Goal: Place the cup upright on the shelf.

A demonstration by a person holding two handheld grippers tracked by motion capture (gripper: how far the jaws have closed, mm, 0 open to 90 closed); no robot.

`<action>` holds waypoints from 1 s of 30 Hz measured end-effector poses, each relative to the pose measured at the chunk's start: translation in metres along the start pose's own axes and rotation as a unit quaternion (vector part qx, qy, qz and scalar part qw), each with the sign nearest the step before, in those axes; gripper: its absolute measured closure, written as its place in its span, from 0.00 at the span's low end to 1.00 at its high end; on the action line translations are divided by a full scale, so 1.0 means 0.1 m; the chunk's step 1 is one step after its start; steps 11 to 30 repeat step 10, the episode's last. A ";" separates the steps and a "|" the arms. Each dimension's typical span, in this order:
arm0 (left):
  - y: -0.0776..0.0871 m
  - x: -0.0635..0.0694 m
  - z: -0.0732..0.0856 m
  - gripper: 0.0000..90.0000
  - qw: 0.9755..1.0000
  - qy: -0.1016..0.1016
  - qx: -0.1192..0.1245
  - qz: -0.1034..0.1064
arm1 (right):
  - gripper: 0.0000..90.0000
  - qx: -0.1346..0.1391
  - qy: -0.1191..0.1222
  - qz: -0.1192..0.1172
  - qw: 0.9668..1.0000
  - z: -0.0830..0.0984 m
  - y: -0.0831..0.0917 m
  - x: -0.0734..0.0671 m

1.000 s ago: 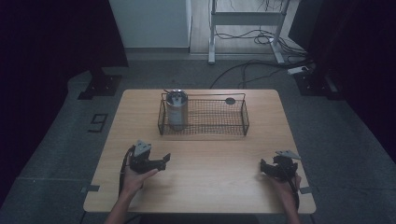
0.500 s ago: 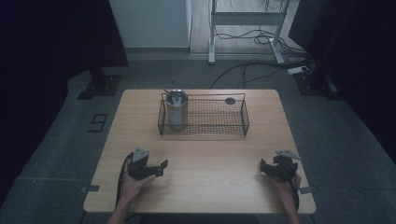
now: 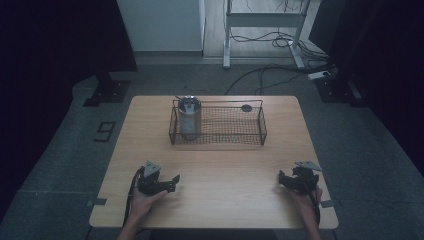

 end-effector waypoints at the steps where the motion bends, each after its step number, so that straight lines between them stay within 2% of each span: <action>1: 0.00 0.00 0.00 0.09 1.000 0.000 0.000 0.000 | 0.13 0.000 0.000 0.000 1.000 0.00 0.00 0.00; 30: -0.01 0.00 0.01 0.09 1.000 0.003 -0.002 0.000 | 0.13 0.000 0.000 0.000 1.000 0.00 0.00 0.00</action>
Point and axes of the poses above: each handheld gripper's, and its own axes: y roughly backward along the jaws, z roughly out of its underside, x roughly to its right, the point moved 9 cm from there along -y, roughly forward along the jaws, and after that the axes turned 10 degrees about z, right-handed, at the moved point
